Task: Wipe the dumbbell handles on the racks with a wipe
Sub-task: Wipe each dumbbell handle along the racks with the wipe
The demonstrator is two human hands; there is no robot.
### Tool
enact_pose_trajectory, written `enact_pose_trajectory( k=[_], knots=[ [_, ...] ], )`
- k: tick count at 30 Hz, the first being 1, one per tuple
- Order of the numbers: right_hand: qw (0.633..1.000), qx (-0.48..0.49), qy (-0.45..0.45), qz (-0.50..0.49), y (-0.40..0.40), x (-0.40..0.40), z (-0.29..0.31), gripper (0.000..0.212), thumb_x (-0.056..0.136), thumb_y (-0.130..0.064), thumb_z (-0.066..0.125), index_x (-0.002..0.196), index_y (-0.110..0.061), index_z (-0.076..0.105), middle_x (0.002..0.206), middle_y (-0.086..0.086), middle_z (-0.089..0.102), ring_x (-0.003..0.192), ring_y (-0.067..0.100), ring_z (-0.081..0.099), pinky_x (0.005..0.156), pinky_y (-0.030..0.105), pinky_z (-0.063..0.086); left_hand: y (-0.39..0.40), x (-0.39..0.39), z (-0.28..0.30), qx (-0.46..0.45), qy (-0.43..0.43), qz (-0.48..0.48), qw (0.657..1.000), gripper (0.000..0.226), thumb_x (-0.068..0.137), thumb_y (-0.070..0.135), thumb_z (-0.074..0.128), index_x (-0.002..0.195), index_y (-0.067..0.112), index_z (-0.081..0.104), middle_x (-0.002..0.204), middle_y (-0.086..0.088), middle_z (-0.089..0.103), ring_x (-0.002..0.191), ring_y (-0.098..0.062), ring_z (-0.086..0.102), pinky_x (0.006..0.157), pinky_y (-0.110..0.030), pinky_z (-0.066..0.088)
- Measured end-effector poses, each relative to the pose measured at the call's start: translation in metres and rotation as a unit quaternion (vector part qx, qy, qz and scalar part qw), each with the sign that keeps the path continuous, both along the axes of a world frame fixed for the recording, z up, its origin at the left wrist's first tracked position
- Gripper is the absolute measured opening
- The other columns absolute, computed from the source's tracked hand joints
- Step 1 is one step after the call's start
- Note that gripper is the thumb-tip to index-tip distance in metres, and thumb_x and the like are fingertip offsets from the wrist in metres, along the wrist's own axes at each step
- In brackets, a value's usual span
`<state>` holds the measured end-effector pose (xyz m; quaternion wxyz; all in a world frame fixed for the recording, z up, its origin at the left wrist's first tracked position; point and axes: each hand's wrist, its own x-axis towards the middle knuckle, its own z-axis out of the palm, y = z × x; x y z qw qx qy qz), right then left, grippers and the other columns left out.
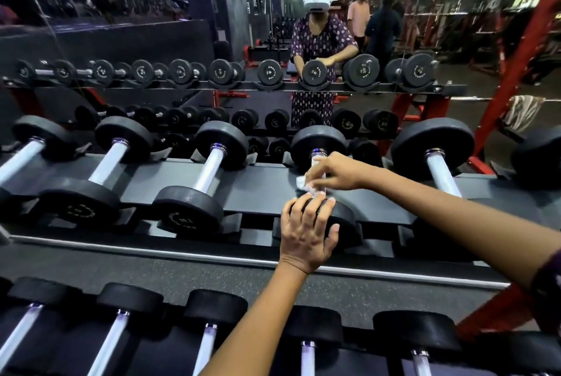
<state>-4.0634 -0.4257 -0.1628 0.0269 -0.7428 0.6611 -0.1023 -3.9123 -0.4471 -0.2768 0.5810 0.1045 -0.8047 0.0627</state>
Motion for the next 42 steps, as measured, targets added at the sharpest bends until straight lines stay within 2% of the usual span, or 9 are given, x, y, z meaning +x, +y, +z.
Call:
enact_pose_trajectory(
  k=[6, 12, 19, 22, 26, 30, 34, 38, 42],
  knots=[
    [0.986, -0.107, 0.113, -0.06, -0.022, -0.007, -0.02, 0.036, 0.091, -0.028, 0.041, 0.08, -0.006, 0.068, 0.083, 0.009, 0.067, 0.087, 0.03, 0.059, 0.08, 0.042, 0.046, 0.001, 0.0, 0.0, 0.003, 0.008, -0.004, 1.0, 0.039, 0.101, 0.039, 0.025, 0.121, 0.015, 0.049, 0.124, -0.003, 0.048, 0.11, -0.023, 0.049, 0.094, -0.041, 0.037],
    [0.928, -0.293, -0.075, -0.217, -0.002, 0.018, -0.038, 0.026, 0.083, -0.016, 0.06, 0.063, -0.003, 0.069, 0.057, 0.007, 0.058, 0.056, 0.023, 0.048, 0.061, 0.025, 0.03, 0.003, -0.001, -0.001, 0.019, 0.011, -0.009, 1.0, 0.039, 0.101, 0.039, 0.026, 0.122, 0.016, 0.05, 0.124, -0.003, 0.049, 0.11, -0.023, 0.05, 0.095, -0.042, 0.038],
    [0.804, -0.199, -0.352, -0.435, -0.009, 0.008, -0.025, 0.048, 0.075, -0.018, 0.071, 0.036, -0.011, 0.042, 0.027, -0.008, 0.03, 0.036, 0.006, 0.028, 0.042, 0.015, 0.029, 0.004, -0.002, 0.0, 0.024, 0.02, -0.004, 1.0, 0.04, 0.101, 0.04, 0.025, 0.121, 0.016, 0.049, 0.123, -0.003, 0.048, 0.109, -0.024, 0.049, 0.097, -0.042, 0.035],
    [0.714, -0.162, -0.525, -0.434, -0.009, 0.006, -0.026, 0.026, 0.075, -0.009, 0.074, 0.057, -0.007, 0.055, 0.058, 0.006, 0.054, 0.054, 0.013, 0.05, 0.057, 0.025, 0.047, 0.005, -0.004, -0.001, 0.025, 0.024, 0.0, 0.999, 0.04, 0.101, 0.04, 0.025, 0.12, 0.015, 0.05, 0.123, -0.003, 0.048, 0.109, -0.024, 0.049, 0.097, -0.042, 0.035],
    [0.574, -0.153, -0.709, -0.381, -0.021, 0.007, -0.021, 0.009, 0.086, 0.0, 0.059, 0.087, 0.003, 0.05, 0.073, 0.011, 0.052, 0.059, 0.016, 0.051, 0.05, 0.027, 0.043, 0.005, -0.003, 0.0, 0.026, 0.02, 0.002, 0.999, 0.04, 0.101, 0.04, 0.024, 0.12, 0.015, 0.05, 0.123, -0.003, 0.048, 0.109, -0.024, 0.049, 0.096, -0.042, 0.035],
    [0.562, -0.039, -0.768, -0.304, -0.009, -0.001, -0.035, 0.029, 0.096, -0.01, 0.042, 0.118, 0.008, 0.048, 0.096, 0.021, 0.065, 0.076, 0.024, 0.06, 0.066, 0.031, 0.051, 0.005, -0.003, -0.003, 0.023, 0.025, 0.002, 0.999, 0.04, 0.1, 0.04, 0.025, 0.12, 0.015, 0.05, 0.123, -0.003, 0.048, 0.109, -0.024, 0.049, 0.097, -0.041, 0.035],
    [0.463, -0.075, -0.848, -0.247, -0.013, -0.004, -0.032, 0.039, 0.099, -0.007, 0.03, 0.13, 0.016, 0.036, 0.114, 0.027, 0.06, 0.098, 0.033, 0.062, 0.09, 0.034, 0.046, 0.004, -0.004, -0.001, 0.021, 0.023, 0.006, 1.0, 0.04, 0.1, 0.04, 0.025, 0.12, 0.016, 0.05, 0.123, -0.002, 0.049, 0.109, -0.023, 0.05, 0.096, -0.041, 0.036],
    [0.5, -0.017, -0.838, -0.218, -0.003, 0.0, -0.037, 0.04, 0.098, -0.01, 0.024, 0.123, 0.014, 0.043, 0.088, 0.024, 0.069, 0.077, 0.028, 0.071, 0.081, 0.037, 0.052, 0.004, -0.004, -0.004, 0.015, 0.028, 0.005, 0.999, 0.04, 0.1, 0.04, 0.025, 0.12, 0.015, 0.05, 0.123, -0.003, 0.049, 0.109, -0.023, 0.049, 0.095, -0.041, 0.037],
    [0.452, -0.05, -0.87, -0.192, -0.005, -0.003, -0.035, 0.039, 0.099, -0.007, 0.028, 0.126, 0.018, 0.039, 0.085, 0.027, 0.067, 0.072, 0.03, 0.07, 0.079, 0.036, 0.055, 0.002, -0.005, -0.002, 0.014, 0.018, 0.006, 1.0, 0.04, 0.1, 0.04, 0.025, 0.12, 0.016, 0.05, 0.123, -0.003, 0.049, 0.109, -0.023, 0.049, 0.095, -0.042, 0.037]
  ],
)
